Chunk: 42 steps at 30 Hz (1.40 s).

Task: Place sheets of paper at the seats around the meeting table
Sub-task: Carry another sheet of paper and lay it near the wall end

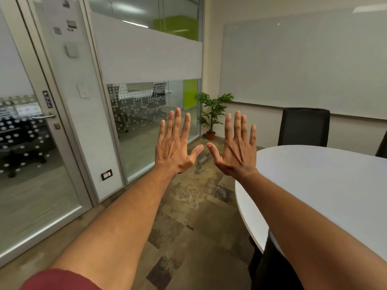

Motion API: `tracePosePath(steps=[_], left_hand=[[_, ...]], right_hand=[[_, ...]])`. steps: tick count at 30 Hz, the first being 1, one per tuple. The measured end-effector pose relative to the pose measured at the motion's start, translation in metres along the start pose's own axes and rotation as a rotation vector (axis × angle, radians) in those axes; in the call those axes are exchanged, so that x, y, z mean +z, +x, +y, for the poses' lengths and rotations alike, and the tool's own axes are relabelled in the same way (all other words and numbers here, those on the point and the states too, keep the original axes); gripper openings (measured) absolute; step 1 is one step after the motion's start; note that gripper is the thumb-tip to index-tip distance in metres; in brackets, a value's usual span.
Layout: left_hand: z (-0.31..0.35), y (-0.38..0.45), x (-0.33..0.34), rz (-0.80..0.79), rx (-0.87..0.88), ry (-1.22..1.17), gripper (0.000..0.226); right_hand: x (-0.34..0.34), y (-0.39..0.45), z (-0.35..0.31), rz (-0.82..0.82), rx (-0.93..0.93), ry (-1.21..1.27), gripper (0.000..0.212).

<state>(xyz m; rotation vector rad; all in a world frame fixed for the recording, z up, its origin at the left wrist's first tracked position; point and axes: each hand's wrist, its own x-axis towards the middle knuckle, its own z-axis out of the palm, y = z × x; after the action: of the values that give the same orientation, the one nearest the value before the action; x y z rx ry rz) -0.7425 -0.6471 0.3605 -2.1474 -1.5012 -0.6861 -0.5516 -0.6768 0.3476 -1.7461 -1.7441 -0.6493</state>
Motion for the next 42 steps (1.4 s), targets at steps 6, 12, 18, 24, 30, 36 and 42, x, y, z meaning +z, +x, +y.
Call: tracePosePath(steps=[6, 12, 18, 24, 30, 36, 42], left_hand=[[-0.025, 0.084, 0.064, -0.014, 0.029, -0.031, 0.097], [-0.047, 0.171, 0.140, 0.012, 0.094, -0.103, 0.099], [-0.080, 0.272, 0.222, 0.027, 0.217, -0.197, 0.099], [-0.091, 0.368, 0.285, 0.019, 0.359, -0.288, 0.099], [-0.060, 0.441, 0.350, 0.014, 0.469, -0.368, 0.099], [-0.001, 0.507, 0.420, 0.008, 0.579, -0.427, 0.099], [0.068, 0.577, 0.472, 0.001, 0.702, -0.472, 0.099]], right_hand=[[0.064, 0.073, 0.013, -0.007, 0.026, -0.020, 0.093], [0.137, 0.140, 0.024, -0.018, 0.063, -0.081, 0.093], [0.219, 0.213, 0.030, -0.014, 0.167, -0.176, 0.093], [0.277, 0.280, 0.043, -0.025, 0.296, -0.266, 0.094], [0.320, 0.320, 0.088, -0.041, 0.415, -0.379, 0.095], [0.369, 0.349, 0.158, -0.009, 0.521, -0.457, 0.097], [0.406, 0.381, 0.232, -0.004, 0.644, -0.518, 0.099]])
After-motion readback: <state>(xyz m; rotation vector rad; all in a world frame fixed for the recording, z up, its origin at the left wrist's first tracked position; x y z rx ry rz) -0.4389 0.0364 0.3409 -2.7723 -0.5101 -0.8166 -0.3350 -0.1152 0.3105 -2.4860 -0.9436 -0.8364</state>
